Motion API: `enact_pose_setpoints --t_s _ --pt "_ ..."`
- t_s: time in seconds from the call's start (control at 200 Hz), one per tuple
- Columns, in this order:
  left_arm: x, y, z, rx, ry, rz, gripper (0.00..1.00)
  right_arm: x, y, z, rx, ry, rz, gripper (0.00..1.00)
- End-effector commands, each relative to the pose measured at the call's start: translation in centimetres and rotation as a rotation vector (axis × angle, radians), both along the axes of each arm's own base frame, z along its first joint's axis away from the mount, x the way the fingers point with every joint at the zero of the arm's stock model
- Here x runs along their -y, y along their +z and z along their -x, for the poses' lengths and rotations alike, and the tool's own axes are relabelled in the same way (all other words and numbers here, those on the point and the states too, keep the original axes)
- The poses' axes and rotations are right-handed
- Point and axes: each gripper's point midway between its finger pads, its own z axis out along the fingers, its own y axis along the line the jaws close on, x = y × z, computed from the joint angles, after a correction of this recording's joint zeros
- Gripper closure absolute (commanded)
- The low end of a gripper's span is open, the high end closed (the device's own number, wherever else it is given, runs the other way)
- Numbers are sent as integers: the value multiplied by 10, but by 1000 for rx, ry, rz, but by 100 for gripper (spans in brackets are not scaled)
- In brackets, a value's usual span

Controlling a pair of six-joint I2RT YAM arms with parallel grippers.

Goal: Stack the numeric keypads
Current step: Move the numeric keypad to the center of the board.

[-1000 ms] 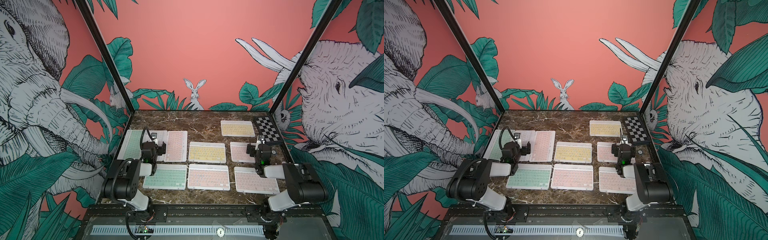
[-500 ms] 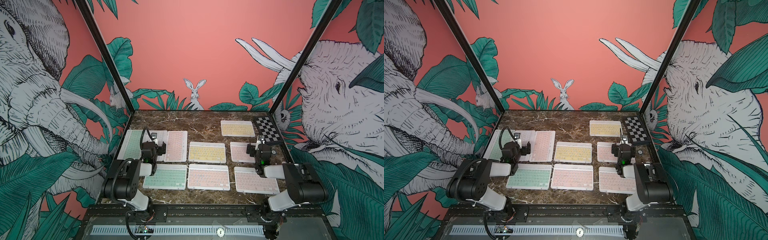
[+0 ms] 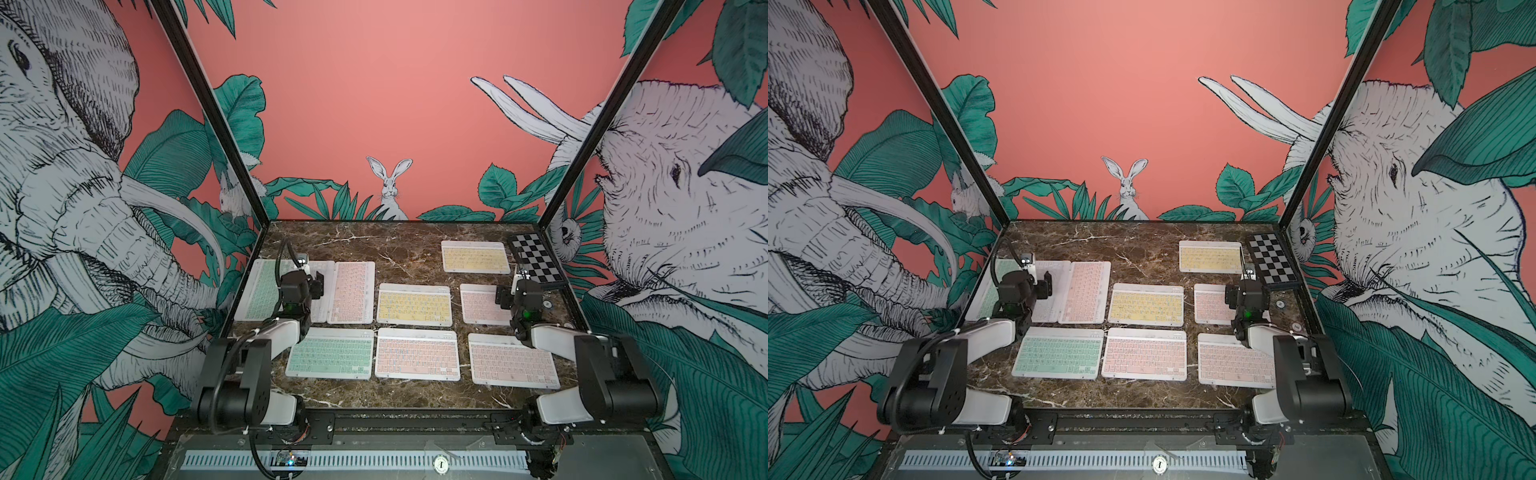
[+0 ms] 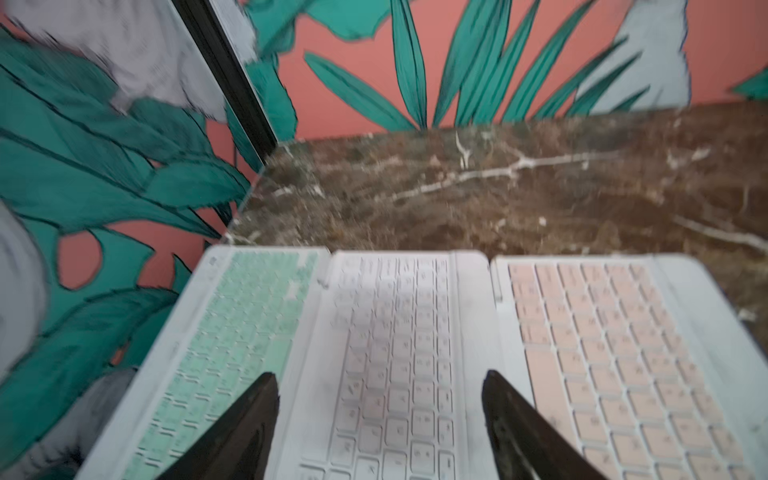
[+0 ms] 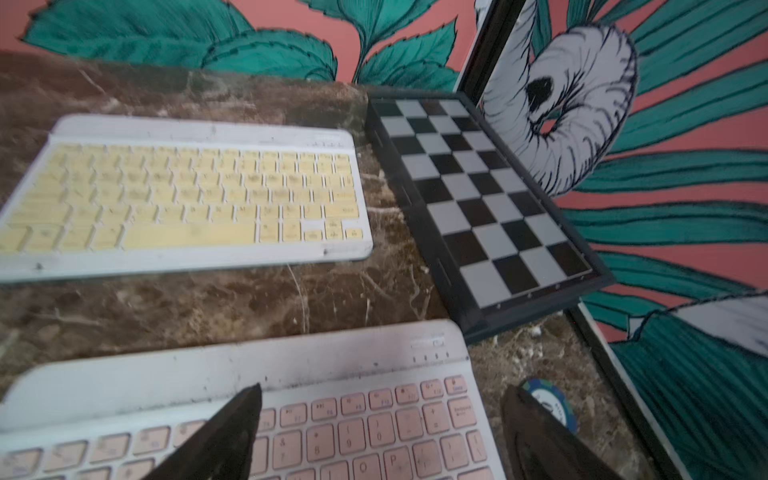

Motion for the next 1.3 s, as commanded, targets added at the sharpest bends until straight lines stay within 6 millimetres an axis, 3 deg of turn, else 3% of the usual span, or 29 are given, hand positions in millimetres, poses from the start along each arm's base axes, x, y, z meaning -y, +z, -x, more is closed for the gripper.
enact_pose_setpoints --t_s 0.0,0.11,0.235,0.455,0.535,0.715,0.89,1.085,1.296 --pt "10 28 5 -28 30 50 23 -10 33 2 -22 14 -64 15" --pt "49 47 5 -41 -40 36 23 -21 54 1 -46 17 -99 15" --pt "86 50 4 -155 -124 129 23 -40 62 -13 -119 57 -153 16" --pt "129 39 0 -315 -229 285 29 -72 43 -58 -255 98 -216 17" --pt "139 36 -3 -352 -249 291 29 -82 23 -77 -325 109 -241 19" --pt "149 31 -9 -388 -256 307 29 -96 -5 -116 -427 113 -275 23" --pt "155 25 -15 -408 -257 315 29 -104 -29 -139 -490 102 -304 25" --pt "160 20 -23 -436 -262 302 29 -113 -56 -151 -551 105 -346 28" --pt "165 20 -30 -418 -271 317 30 -118 -71 -154 -587 102 -362 28"
